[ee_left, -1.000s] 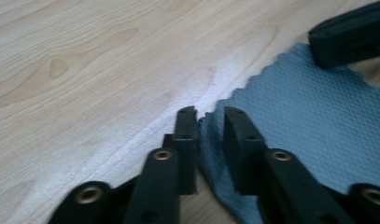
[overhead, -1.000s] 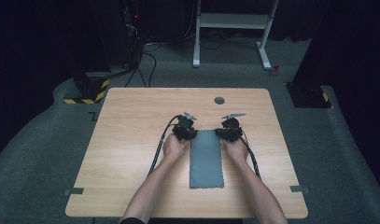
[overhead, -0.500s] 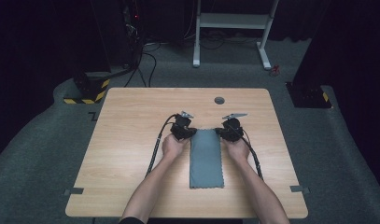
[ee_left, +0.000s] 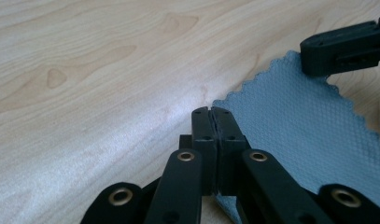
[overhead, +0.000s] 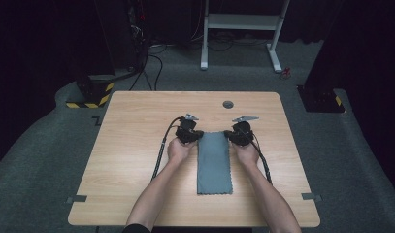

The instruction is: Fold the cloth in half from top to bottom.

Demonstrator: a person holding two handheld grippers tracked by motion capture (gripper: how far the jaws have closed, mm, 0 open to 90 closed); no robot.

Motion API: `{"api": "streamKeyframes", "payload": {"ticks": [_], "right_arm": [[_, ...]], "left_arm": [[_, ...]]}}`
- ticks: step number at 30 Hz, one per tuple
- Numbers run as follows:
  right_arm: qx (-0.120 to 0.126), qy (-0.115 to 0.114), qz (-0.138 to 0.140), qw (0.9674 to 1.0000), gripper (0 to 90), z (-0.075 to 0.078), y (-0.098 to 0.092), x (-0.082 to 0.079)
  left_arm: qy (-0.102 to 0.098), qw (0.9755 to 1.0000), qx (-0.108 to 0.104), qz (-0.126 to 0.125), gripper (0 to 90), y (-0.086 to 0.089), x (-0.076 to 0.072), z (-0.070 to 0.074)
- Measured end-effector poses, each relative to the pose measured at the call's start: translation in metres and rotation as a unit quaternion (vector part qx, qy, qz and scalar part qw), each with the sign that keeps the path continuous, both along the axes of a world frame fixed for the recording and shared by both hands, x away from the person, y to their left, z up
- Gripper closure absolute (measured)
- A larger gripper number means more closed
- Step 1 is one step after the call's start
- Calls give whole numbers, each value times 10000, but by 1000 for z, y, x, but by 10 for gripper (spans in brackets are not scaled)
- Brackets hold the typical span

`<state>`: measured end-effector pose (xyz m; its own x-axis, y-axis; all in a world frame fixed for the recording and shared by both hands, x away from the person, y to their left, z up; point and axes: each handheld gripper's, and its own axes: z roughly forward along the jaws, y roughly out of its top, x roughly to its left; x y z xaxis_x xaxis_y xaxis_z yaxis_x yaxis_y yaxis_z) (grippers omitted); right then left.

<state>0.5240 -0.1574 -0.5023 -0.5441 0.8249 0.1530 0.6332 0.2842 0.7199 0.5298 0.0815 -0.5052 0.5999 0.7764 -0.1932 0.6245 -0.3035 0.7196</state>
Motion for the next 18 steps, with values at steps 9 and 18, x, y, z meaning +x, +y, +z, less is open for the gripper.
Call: {"api": "streamKeyframes", "payload": {"ticks": [9,18], "right_arm": [[182,-27,-126,9998,900,4,-9,4],[175,-94,-60,9998,900,16,-9,7]], "left_arm": [[-87,9998,76,-149,890,-7,11,15],[-161,9998,36,-143,889,-5,11,22]]}}
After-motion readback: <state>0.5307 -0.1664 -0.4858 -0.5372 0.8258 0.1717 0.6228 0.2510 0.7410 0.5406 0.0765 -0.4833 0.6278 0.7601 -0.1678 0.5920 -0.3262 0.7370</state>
